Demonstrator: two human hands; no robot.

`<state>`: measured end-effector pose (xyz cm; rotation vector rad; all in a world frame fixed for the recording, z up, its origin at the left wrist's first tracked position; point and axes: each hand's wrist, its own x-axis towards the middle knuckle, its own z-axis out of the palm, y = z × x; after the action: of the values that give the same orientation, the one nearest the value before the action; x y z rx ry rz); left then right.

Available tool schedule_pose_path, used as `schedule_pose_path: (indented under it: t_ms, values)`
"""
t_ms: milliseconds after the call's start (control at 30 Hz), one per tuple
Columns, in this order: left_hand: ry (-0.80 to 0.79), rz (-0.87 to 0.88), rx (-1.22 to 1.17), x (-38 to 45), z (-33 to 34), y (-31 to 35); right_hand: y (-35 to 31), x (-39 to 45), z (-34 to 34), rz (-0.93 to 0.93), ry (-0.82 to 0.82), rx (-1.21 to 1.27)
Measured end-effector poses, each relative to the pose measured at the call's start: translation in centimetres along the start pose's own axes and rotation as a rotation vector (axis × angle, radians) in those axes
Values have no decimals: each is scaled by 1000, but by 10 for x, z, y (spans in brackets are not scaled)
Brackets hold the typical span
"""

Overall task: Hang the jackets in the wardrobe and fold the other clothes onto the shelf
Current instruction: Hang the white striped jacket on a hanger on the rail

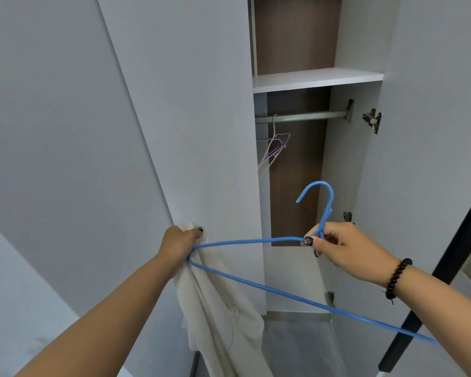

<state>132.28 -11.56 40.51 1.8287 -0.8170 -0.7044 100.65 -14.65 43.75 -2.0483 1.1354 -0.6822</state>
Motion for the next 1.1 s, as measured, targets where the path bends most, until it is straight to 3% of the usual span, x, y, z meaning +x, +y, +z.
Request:
schedule_pose_path:
  t_ms: [167,267,500,633,733,867,967,1100]
  values:
    - [-86,140,125,-5,3,18,-6,13,19,-24,-23,-153]
    - [-112,226,225,-3,-9,33,-11,15,10,-20,-43,-124]
    - [-170,287,314,-4,-31,50,-12,22,-10,2,33,-180]
    - [-209,362,396,-15,-13,56,-14,30,22,57,38,-267]
    - [-253,405,402,-26,0,64,-17,30,54,90,134,-370]
    - [-300,464,395,-42,12,74,-23,29,96,38,179,-402]
    - [-336,517,395,-57,16,79,-24,31,110,17,181,-334]
    - [-355,558,331,-66,1,81,-21,33,101,8,262,26]
